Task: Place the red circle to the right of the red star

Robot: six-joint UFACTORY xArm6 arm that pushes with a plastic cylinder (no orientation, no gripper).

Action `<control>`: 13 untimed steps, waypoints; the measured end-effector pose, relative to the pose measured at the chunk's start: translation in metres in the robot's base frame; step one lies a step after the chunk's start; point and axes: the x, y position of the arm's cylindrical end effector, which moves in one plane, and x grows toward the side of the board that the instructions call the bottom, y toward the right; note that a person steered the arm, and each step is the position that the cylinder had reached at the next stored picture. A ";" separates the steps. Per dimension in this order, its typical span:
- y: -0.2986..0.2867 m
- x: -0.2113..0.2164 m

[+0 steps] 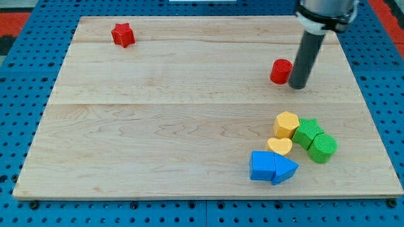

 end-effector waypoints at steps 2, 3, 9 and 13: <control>-0.057 -0.052; -0.048 -0.041; -0.261 -0.097; -0.300 -0.103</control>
